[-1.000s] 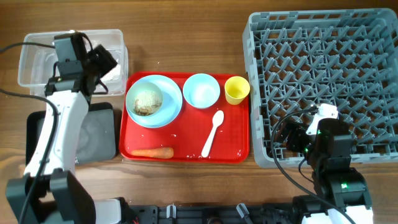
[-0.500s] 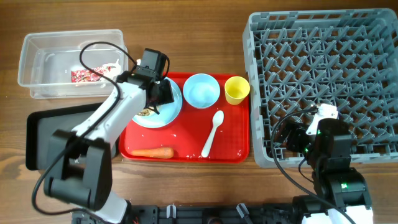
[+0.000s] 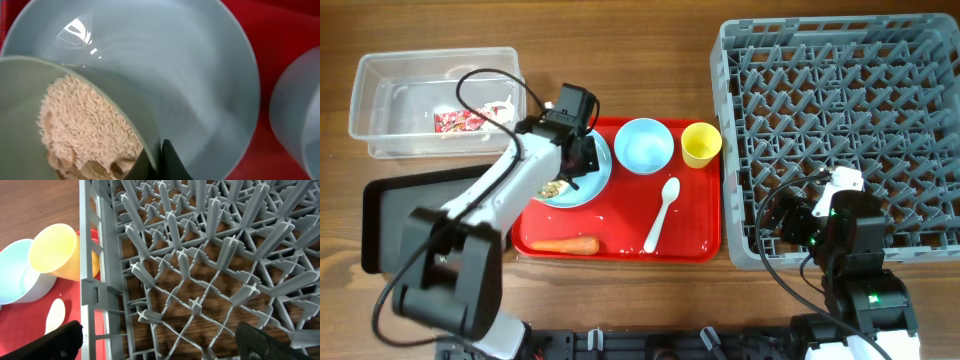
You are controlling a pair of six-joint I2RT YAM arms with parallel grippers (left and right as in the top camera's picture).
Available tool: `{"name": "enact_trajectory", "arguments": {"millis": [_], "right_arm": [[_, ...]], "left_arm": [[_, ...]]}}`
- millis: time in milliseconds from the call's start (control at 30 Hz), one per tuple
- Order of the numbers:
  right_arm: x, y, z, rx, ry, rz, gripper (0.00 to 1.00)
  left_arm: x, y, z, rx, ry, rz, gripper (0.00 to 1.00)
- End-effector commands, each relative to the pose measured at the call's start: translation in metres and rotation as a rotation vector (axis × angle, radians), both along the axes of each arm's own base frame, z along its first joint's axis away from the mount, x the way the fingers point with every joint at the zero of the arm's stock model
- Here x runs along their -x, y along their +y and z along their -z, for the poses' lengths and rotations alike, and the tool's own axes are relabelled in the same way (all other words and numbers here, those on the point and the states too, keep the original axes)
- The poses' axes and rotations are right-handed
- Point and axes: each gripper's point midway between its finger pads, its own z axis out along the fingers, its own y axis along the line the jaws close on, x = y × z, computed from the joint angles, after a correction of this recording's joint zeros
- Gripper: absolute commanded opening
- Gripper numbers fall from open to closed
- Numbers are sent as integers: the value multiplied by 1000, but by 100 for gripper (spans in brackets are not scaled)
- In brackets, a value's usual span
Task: Sort waste into correct bins and load items into the dishwasher rack
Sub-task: 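Grasp the light-blue plate with the left gripper and lift it, then tip the plate over the black tray to dump rice and peanut shells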
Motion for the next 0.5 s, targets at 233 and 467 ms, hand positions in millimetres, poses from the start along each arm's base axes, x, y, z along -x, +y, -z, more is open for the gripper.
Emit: {"name": "enact_trajectory", "arguments": {"millis": [233, 467], "right_arm": [[-2, 2, -9, -16, -20, -2, 100], [-1, 2, -8, -15, -14, -1, 100]], "left_arm": [[29, 62, -95, 213, -109, -207, 4], [23, 113, -120, 577, -205, -197, 4]]}}
